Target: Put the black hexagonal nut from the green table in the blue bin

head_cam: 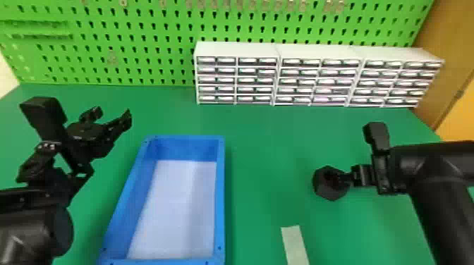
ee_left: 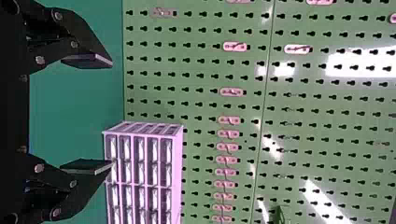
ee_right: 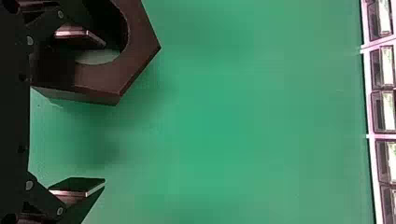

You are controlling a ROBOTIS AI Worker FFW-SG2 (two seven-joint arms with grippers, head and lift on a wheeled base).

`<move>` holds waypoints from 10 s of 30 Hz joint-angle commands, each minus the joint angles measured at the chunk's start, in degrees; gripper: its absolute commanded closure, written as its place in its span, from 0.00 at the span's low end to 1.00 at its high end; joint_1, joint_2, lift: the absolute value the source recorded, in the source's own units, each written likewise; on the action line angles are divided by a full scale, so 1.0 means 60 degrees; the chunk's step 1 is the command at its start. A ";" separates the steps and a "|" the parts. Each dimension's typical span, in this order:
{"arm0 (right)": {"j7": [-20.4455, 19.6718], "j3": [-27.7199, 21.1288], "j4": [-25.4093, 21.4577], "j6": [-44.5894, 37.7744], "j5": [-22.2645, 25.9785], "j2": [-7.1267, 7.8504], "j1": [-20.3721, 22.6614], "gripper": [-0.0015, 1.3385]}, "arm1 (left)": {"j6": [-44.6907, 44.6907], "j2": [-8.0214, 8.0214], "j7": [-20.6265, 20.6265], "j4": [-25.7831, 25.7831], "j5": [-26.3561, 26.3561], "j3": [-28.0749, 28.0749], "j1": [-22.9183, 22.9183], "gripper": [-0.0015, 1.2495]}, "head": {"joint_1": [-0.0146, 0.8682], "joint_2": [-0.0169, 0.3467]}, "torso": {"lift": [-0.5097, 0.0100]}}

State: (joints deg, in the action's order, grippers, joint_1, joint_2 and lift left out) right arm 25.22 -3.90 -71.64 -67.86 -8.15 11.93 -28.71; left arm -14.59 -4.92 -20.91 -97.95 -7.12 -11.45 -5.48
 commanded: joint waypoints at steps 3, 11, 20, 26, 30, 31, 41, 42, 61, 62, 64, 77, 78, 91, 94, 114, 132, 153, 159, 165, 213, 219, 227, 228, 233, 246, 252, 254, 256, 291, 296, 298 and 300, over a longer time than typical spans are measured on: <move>0.0000 0.0019 0.0089 0.0074 -0.0033 0.0004 0.0024 0.18 | 0.0000 0.0000 -0.0001 -0.0007 0.0000 0.0018 0.0006 0.39 | 0.80 0.07 | 0.79; 0.0000 0.0034 0.0191 0.0133 -0.0106 -0.0011 0.0054 0.18 | 0.0000 0.0000 -0.0001 -0.0007 0.0000 0.0004 0.0006 0.39 | 0.80 0.07 | 0.79; 0.0000 0.0049 0.0206 0.0133 -0.0120 0.0004 0.0054 0.19 | 0.0000 0.0000 -0.0001 0.0007 0.0000 0.0004 0.0006 0.39 | 0.80 0.07 | 0.79; 0.0000 0.0078 0.0206 0.0133 -0.0120 0.0004 0.0068 0.19 | 0.0000 0.0000 -0.0001 0.0007 0.0000 0.0004 0.0006 0.39 | 0.80 0.07 | 0.79; 0.0000 0.0093 0.0206 0.0133 -0.0150 0.0004 0.0068 0.20 | 0.0000 0.0000 -0.0001 0.0007 0.0000 0.0018 0.0006 0.39 | 0.80 0.07 | 0.79; 0.0000 0.0107 0.0206 0.0133 -0.0150 0.0019 0.0068 0.20 | 0.0000 0.0000 -0.0001 -0.0007 0.0000 0.0018 0.0006 0.39 | 0.80 0.07 | 0.79; 0.0000 0.0195 0.0206 0.0059 -0.0252 0.0033 0.0054 0.50 | 0.0000 0.0000 -0.0001 -0.0007 0.0000 0.0018 0.0006 0.39 | 0.80 0.07 | 0.79; 0.0000 0.0225 0.0206 0.0045 -0.0267 0.0033 0.0054 0.50 | 0.0000 0.0000 -0.0001 0.0007 0.0000 0.0018 0.0006 0.39 | 0.80 0.07 | 0.79; 0.0000 0.0518 0.0177 -0.0014 -0.0501 0.0048 -0.0005 0.69 | 0.0000 0.0000 -0.0001 0.0007 -0.0015 0.0048 0.0006 0.39 | 0.80 0.07 | 0.79; 0.0000 0.0532 0.0177 -0.0014 -0.0501 0.0048 -0.0005 0.69 | 0.0000 0.0000 -0.0001 -0.0007 -0.0015 0.0048 -0.0009 0.39 | 0.80 0.07 | 0.79; 0.0000 0.0532 0.0177 -0.0014 -0.0501 0.0048 -0.0020 0.69 | 0.0000 0.0000 -0.0001 0.0007 -0.0015 0.0048 -0.0009 0.39 | 0.80 0.07 | 0.79; 0.0000 0.0532 0.0104 0.0030 -0.0501 0.0063 -0.0005 0.69 | 0.0000 0.0000 -0.0001 0.0007 -0.0015 0.0033 -0.0009 0.39 | 0.80 0.07 | 0.79; 0.0000 0.0532 0.0074 0.0059 -0.0501 0.0063 -0.0005 0.69 | 0.0000 0.0000 -0.0001 -0.0007 -0.0015 0.0033 0.0006 0.39 | 0.80 0.07 | 0.79; 0.0000 0.0312 -0.0629 0.0528 -0.0794 0.0063 0.0229 0.69 | 0.0000 0.0000 -0.0001 -0.0007 -0.0015 0.0018 0.0020 0.39 | 0.80 0.07 | 0.79; 0.0000 0.0093 -0.0966 0.0865 -0.0867 0.0048 0.0332 0.69 | 0.0000 0.0000 -0.0001 0.0007 -0.0015 0.0018 0.0020 0.39 | 0.80 0.07 | 0.79; -0.0864 -0.1738 -0.2973 0.4923 0.0451 -0.0377 0.1401 0.69 | 0.0000 0.0000 -0.0001 0.0007 -0.0029 0.0018 0.0035 0.39 | 0.80 0.07 | 0.79; -0.1289 -0.0288 -0.3031 0.9683 0.4582 -0.0406 0.1782 0.69 | 0.0044 0.0000 -0.0001 -0.0007 -0.0029 -0.0026 0.0064 0.39 | 0.80 0.07 | 0.79; -0.1289 0.4062 -0.3324 0.9361 0.7892 0.0561 0.1225 0.69 | 0.0117 0.0000 0.0014 0.0007 0.0029 -0.0084 0.0093 0.39 | 0.80 0.07 | 0.79; -0.1289 0.4941 -0.3324 0.8995 0.8288 0.0692 0.1094 0.69 | 0.0117 0.0000 -0.0001 -0.0007 0.0044 -0.0113 0.0093 0.39 | 0.80 0.07 | 0.79; -0.1289 0.5688 -0.3324 0.8629 0.8522 0.0780 0.0962 0.69 | 0.0117 0.0000 0.0014 0.0007 0.0073 -0.0128 0.0093 0.39 | 0.80 0.07 | 0.79; -0.1304 0.6758 -0.3178 0.8131 0.8464 0.0868 0.0742 0.17 | 0.0117 0.0015 0.0029 0.0007 0.0088 -0.0069 0.0050 0.39 | 0.80 0.07 | 0.79; -0.1304 0.6626 -0.3178 0.8101 0.8376 0.0839 0.0801 0.17 | 0.0117 0.0015 0.0029 0.0007 0.0088 -0.0069 0.0035 0.39 | 0.80 0.07 | 0.79; -0.1289 0.5688 -0.3178 0.8087 0.7907 0.0649 0.1196 0.17 | 0.0117 0.0015 0.0014 0.0007 0.0058 -0.0084 0.0035 0.39 | 0.80 0.07 | 0.79; -0.1289 0.5542 -0.3178 0.8057 0.7863 0.0634 0.1240 0.17 | 0.0117 0.0015 0.0014 0.0007 0.0058 -0.0084 0.0050 0.39 | 0.80 0.07 | 0.79; -0.1289 0.4795 -0.3266 0.8028 0.7438 0.0561 0.1533 0.17 | 0.0117 0.0015 0.0014 0.0007 -0.0029 -0.0172 0.0079 0.39 | 0.80 0.07 | 0.79; -0.1289 0.2056 -0.3690 0.7823 0.6266 0.0092 0.2456 0.17 | 0.0117 0.0015 0.0029 0.0007 -0.0059 -0.0362 0.0123 0.39 | 0.80 0.07 | 0.79; -0.1289 0.0840 -0.3910 0.7779 0.5754 -0.0186 0.2895 0.17 | 0.0117 0.0015 0.0029 0.0007 -0.0103 -0.0465 0.0123 0.39 | 0.80 0.07 | 0.79; -0.1289 0.0400 -0.3998 0.7720 0.5563 -0.0274 0.3042 0.17 | 0.0117 0.0015 0.0043 0.0007 -0.0103 -0.0480 0.0137 0.39 | 0.80 0.07 | 0.79; -0.1289 -0.0010 -0.4086 0.7720 0.5402 -0.0377 0.3188 0.17 | 0.0117 0.0015 0.0043 0.0007 -0.0103 -0.0480 0.0137 0.39 | 0.80 0.07 | 0.79; -0.0688 -0.4258 -0.4657 0.7281 0.4318 -0.0655 0.4712 0.17 | 0.0132 0.0029 0.0102 0.0007 -0.0322 -0.0509 0.0167 0.39 | 0.80 0.07 | 0.79; -0.0674 -0.4360 -0.4657 0.7281 0.4274 -0.0684 0.4653 0.17 | 0.0205 0.0044 0.0234 0.0007 -0.0366 -0.0465 0.0137 0.39 | 0.80 0.07 | 0.79; -0.0674 -0.4360 -0.4657 0.7281 0.4245 -0.0684 0.4624 0.17 | 0.0205 0.0044 0.0248 0.0007 -0.0366 -0.0421 0.0137 0.39 | 0.80 0.07 | 0.79; -0.0674 -0.4360 -0.4657 0.7266 0.4230 -0.0684 0.4609 0.17 | 0.0219 0.0044 0.0263 0.0007 -0.0366 -0.0406 0.0123 0.39 | 0.80 0.07 | 0.79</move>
State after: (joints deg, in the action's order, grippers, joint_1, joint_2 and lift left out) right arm 21.18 -30.01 -99.58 -24.21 17.47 7.84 -0.83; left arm -13.39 -4.66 -19.38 -97.91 -9.29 -14.16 -4.62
